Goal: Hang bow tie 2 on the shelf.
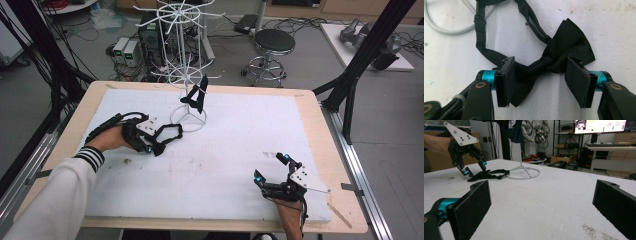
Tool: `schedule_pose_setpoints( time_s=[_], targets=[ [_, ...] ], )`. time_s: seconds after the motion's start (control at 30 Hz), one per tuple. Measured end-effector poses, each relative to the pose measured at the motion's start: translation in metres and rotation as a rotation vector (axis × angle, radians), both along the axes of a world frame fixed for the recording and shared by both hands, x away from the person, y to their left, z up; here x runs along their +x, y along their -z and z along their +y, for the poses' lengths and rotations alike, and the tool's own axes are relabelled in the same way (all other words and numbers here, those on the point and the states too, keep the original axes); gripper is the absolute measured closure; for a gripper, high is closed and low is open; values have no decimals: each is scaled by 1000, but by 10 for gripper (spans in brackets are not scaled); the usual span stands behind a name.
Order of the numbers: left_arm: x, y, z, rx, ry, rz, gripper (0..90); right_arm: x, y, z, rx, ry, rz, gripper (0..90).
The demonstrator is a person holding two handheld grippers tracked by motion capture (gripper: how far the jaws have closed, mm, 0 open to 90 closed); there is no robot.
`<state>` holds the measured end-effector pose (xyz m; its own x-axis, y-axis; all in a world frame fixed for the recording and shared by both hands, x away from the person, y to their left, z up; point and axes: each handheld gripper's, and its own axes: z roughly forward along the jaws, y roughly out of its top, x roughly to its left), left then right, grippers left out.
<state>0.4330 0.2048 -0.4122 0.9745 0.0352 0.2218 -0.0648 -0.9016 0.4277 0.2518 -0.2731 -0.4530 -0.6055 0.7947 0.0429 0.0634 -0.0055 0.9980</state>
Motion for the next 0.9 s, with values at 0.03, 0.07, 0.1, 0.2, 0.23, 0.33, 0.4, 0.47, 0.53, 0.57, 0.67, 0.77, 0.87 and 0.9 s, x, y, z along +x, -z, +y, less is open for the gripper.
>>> schedule_pose_setpoints(
  time_s=[0.03, 0.07, 0.1, 0.2, 0.23, 0.33, 0.4, 0.47, 0.53, 0.57, 0.67, 0.77, 0.87, 0.9],
  targets=[
    [0, 0, 0, 8, 9, -8, 430, 0, 0, 0, 0, 0, 0, 10],
    [0, -1, -1, 13, 19, -21, 429, 0, 0, 0, 1, 1, 4, 10],
    [-1, -3, -2, 18, 29, -28, 429, 0, 0, 0, 0, 0, 0, 10],
    [-2, -5, -5, 3, 33, -31, 425, 0, 0, 0, 5, 0, 7, 10],
    [-1, -6, -6, 8, 39, -29, 425, 0, 0, 0, 6, -1, 8, 10],
    [-1, -6, -8, 14, 44, -15, 425, 0, 0, 0, 4, -2, 7, 10],
    [1, -5, -9, 19, 46, -11, 425, 0, 0, 0, 5, -2, 7, 10],
    [2, -6, -9, 24, 45, 0, 426, 0, 0, 0, 6, -2, 6, 10],
    [3, -5, -8, 13, 35, 10, 427, 0, 0, 0, 6, -2, 6, 10],
    [3, -4, -8, 12, 30, 16, 428, 0, 0, 0, 5, -3, 5, 10],
    [4, -2, -8, 17, 22, 21, 434, 0, 0, 0, 9, -2, 8, 10],
    [5, 1, -10, 30, 24, 30, 458, 1, 0, -1, 6, 0, 1, 10],
    [7, 1, -8, 33, 17, 58, 497, 0, 0, -1, 7, 1, 1, 10],
    [7, 1, -8, 23, 10, 67, 512, 0, 0, -1, 8, 0, 3, 10]
  ],
)
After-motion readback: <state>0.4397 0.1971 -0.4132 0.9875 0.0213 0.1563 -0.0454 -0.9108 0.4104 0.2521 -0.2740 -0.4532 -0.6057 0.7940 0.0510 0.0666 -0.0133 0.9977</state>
